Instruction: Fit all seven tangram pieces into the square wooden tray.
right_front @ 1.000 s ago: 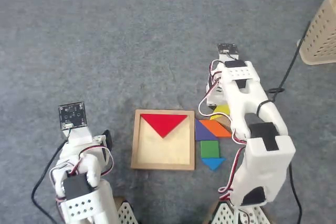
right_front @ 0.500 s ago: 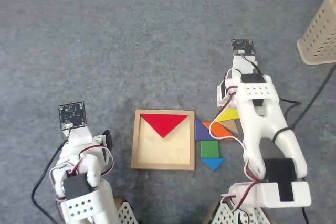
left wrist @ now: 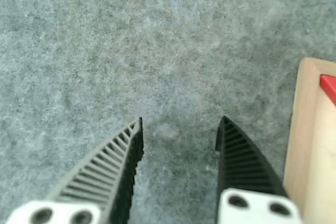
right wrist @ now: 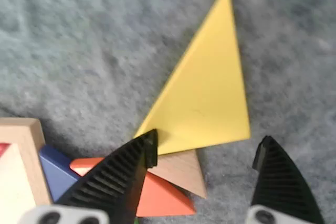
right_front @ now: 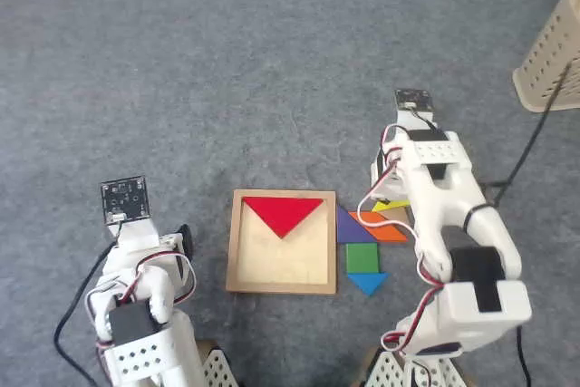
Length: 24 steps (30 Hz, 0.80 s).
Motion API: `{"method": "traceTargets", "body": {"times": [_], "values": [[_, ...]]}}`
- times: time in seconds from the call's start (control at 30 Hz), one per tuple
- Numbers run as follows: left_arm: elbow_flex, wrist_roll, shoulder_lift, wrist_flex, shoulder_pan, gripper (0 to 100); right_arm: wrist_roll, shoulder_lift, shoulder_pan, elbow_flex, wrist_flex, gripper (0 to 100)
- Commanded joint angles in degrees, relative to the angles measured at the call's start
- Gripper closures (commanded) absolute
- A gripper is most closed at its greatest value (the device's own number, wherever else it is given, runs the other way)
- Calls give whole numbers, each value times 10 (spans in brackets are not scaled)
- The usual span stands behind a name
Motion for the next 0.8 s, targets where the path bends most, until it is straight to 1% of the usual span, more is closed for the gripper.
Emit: {"method": "traceTargets", "body": {"times": [0.0, 0.17, 0.5, 0.77], "values": [[-7, -4, -8, 3, 2, 784, -8, 46, 5, -54, 19, 695], [-7, -4, -8, 3, 2, 784, -8, 78, 6, -91, 39, 695], [-7, -4, -8, 3, 2, 784, -10, 84, 3, -111, 34, 695], [-7, -4, -8, 3, 2, 784, -7, 86, -46, -107, 33, 695]]}}
